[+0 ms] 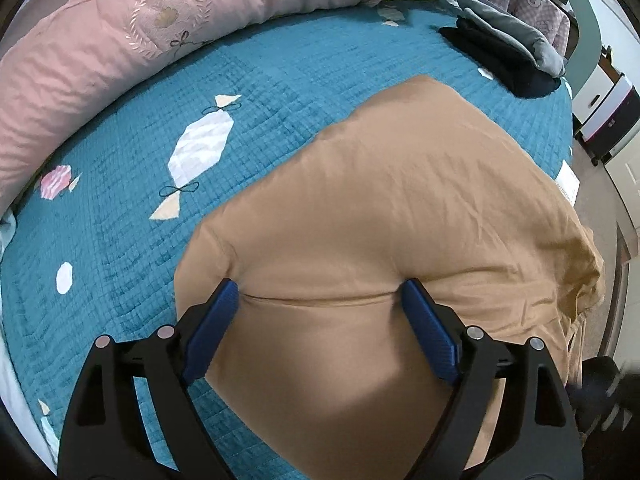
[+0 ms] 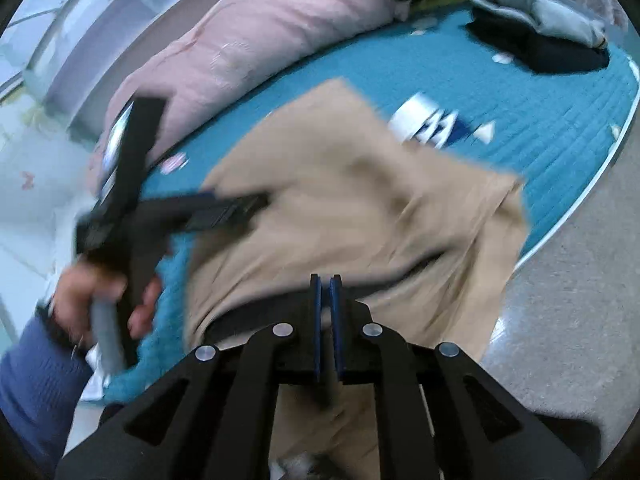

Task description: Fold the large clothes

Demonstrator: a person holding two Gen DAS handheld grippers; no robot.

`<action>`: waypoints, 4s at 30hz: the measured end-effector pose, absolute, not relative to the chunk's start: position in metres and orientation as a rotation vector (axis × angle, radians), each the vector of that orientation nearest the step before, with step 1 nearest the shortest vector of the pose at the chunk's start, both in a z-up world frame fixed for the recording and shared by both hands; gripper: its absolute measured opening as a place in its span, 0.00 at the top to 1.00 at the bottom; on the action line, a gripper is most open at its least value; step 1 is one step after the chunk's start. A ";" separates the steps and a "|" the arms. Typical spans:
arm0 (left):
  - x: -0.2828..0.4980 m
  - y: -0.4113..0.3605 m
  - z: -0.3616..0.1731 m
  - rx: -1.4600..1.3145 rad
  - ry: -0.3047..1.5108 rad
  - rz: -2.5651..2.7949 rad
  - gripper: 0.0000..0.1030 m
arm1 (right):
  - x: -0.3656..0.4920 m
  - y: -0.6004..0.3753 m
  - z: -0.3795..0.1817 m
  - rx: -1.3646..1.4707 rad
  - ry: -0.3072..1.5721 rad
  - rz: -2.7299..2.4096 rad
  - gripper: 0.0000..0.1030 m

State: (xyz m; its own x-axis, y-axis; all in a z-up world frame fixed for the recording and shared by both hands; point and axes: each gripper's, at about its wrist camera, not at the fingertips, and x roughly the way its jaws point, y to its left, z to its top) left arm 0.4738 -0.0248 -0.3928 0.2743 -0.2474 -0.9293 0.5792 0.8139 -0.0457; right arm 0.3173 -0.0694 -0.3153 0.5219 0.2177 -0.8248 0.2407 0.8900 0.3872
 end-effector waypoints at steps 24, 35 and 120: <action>0.407 0.055 -0.319 0.334 1.004 -0.646 0.17 | 0.244 -0.049 -0.314 1.175 0.821 -0.075 0.23; 0.418 0.123 -0.281 0.300 0.975 -0.593 0.11 | 0.247 0.000 -0.354 1.471 0.840 -0.270 0.15; 0.480 0.086 -0.378 0.218 1.313 -0.588 0.42 | 0.290 -0.059 -0.386 1.236 0.990 -0.094 0.80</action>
State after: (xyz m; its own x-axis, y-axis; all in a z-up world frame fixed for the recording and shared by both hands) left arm 0.4796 0.0864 -0.3779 0.1351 -0.2819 -0.9499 0.5210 0.8356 -0.1739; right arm 0.2897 -0.0588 -0.3856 0.6006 0.4351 -0.6707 0.5531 0.3797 0.7416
